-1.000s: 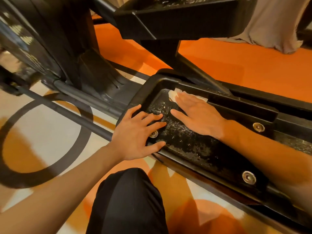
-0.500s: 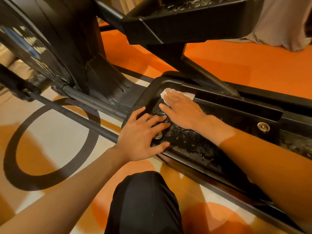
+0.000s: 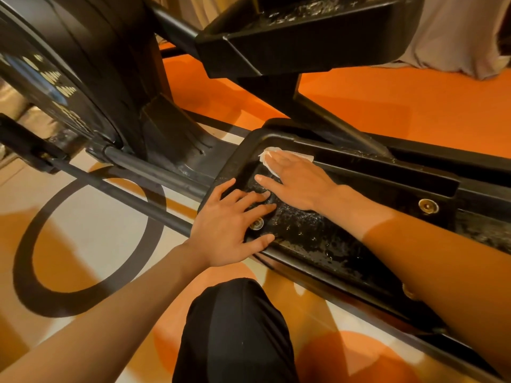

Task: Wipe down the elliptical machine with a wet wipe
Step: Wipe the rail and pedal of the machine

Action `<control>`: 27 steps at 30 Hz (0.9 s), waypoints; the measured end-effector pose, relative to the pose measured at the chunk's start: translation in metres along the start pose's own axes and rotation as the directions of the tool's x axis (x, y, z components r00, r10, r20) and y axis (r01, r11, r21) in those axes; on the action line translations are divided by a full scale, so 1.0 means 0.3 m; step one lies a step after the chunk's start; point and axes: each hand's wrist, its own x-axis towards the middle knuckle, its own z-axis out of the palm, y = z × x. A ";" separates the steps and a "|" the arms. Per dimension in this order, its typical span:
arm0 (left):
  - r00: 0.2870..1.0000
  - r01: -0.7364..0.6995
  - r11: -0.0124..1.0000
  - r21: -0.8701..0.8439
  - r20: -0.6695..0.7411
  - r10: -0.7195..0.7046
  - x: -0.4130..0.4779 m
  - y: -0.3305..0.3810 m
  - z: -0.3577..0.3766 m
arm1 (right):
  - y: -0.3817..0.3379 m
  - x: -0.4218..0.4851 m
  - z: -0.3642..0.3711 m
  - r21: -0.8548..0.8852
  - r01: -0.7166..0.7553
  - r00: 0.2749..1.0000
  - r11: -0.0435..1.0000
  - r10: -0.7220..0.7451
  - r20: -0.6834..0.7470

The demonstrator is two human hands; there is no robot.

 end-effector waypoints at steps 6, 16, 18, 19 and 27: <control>1.000 -0.014 1.000 -0.010 0.001 0.014 -0.003 -0.010 0.001 | 0.107 -0.186 -0.026 -0.022 -0.046 0.999 0.999 0.047 0.011; 1.000 -0.022 1.000 0.006 0.016 0.022 -0.002 -0.019 -0.005 | 0.304 -0.598 -0.094 0.009 -0.251 0.968 0.968 0.251 -0.001; 1.000 -0.021 1.000 0.012 0.020 0.021 -0.003 -0.019 -0.008 | 0.327 -0.648 -0.105 -0.019 -0.286 0.958 0.958 0.287 0.016; 1.000 -0.021 1.000 0.014 0.024 0.020 -0.002 -0.019 -0.009 | 0.334 -0.663 -0.105 -0.031 -0.300 0.953 0.953 0.301 0.021; 0.999 -0.026 1.000 0.004 0.045 0.026 0.001 -0.027 -0.008 | 0.253 -0.497 -0.081 0.139 -0.210 0.977 0.968 0.211 0.003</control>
